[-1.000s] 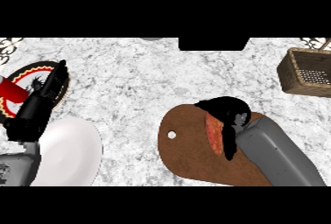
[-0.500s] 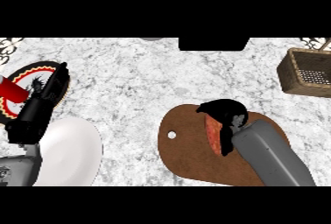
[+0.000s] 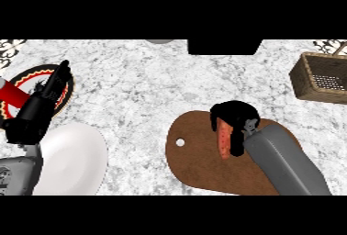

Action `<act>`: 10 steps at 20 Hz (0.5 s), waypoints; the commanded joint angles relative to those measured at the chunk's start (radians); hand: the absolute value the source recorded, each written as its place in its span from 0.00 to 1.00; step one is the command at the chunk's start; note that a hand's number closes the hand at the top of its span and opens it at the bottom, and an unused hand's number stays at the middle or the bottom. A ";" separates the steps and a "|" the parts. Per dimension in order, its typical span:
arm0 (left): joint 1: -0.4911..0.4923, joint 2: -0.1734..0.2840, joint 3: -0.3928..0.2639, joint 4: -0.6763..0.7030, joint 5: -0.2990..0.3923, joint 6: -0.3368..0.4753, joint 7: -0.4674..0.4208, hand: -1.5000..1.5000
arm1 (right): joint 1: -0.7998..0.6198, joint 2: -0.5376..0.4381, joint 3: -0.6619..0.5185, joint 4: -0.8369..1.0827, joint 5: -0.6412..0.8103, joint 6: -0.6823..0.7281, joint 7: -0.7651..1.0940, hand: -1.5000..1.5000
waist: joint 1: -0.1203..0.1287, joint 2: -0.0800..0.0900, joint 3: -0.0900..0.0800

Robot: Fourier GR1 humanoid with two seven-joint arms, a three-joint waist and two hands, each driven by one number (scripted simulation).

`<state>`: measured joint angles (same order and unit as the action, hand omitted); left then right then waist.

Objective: Pick the sweet potato from the cutting board and place it in the basket

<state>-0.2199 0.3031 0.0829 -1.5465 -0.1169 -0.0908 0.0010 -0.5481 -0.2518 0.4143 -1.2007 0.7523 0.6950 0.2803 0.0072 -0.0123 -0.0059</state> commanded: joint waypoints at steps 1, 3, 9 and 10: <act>0.010 -0.022 -0.008 -0.025 -0.018 0.007 0.004 0.50 | 0.059 0.025 0.048 0.002 0.058 -0.029 -0.050 1.00 | -0.004 0.012 0.006; -0.022 -0.045 -0.029 0.002 -0.044 0.032 0.026 0.50 | -0.003 0.094 0.064 0.059 0.096 -0.075 -0.025 1.00 | -0.002 0.014 0.006; 0.050 -0.008 0.035 -0.014 -0.009 0.026 -0.001 0.50 | 0.031 -0.513 -0.279 0.098 0.032 -0.179 -0.326 1.00 | -0.083 0.020 0.015; 0.040 0.008 0.048 -0.020 -0.005 0.022 0.013 0.50 | 0.022 -0.557 -0.313 0.121 0.029 -0.182 -0.329 1.00 | -0.094 0.018 0.019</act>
<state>-0.1925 0.2977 0.1070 -1.5653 -0.1250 -0.0759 0.0092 -0.5252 -0.6054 0.2372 -1.1350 0.7992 0.5569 0.0351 -0.0448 0.0010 0.0038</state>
